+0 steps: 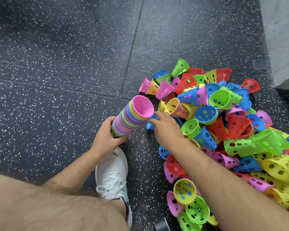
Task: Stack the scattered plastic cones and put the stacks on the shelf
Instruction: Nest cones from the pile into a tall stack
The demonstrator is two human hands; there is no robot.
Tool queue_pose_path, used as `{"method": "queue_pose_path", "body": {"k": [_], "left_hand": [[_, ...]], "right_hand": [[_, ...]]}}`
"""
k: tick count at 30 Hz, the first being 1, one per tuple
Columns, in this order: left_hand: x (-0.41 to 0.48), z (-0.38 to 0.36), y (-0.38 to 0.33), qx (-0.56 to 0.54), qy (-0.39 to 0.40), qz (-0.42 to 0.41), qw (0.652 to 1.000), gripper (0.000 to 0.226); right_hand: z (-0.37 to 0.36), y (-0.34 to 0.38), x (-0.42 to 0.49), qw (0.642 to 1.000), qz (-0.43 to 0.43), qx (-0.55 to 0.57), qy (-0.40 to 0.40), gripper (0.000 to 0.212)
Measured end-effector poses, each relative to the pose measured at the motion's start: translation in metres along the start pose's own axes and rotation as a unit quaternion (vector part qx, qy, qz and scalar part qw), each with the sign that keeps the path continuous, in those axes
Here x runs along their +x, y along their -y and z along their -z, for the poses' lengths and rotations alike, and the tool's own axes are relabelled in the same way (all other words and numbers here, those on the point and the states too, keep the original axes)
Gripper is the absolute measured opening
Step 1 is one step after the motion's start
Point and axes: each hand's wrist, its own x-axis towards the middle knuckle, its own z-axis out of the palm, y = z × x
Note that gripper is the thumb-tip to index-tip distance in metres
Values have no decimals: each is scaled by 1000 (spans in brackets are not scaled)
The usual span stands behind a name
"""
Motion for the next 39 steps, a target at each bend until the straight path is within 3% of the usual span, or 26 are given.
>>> {"method": "queue_pose_path", "body": {"k": [4,7,11,15,18,23,26,28,31,33,37,39], "left_hand": [[-1,-2,4,-7,-3,-5,1000,63],[-2,-3,7,-9,-9,-8,1000,64],[-4,-5,10,-14,-8,-9,1000,66],[-4,-5,10,-14,-3,-5,1000,67],[-4,-5,8,-19,-5,-2,1000,65],[-4,-5,6,-32,-12,21,999,65],[-2,-4,4,-41,-25,30,998,67],[2,-2,2,-48,-38,35,997,66],[8,2,2,-47,-53,43,997,64],[12,4,3,-54,-56,51,996,63],[15,6,5,-64,-50,59,995,61],[15,7,5,-57,-46,57,996,62]], "right_hand": [[-3,1,4,998,-47,31,-21,19],[-1,0,-2,984,-46,132,-112,11],[21,-1,-17,921,-89,273,-262,13],[54,-6,-29,849,-126,343,-382,10],[72,2,-34,827,-89,350,-431,11],[73,22,-27,879,24,325,-347,26],[70,17,-7,880,2,330,-342,30],[66,5,19,905,-33,294,-304,33],[58,-10,63,973,-57,153,-164,48],[52,-15,90,994,-46,27,-96,61],[42,-19,133,987,-21,-161,7,77],[38,-20,144,975,-22,-222,16,77]]}}
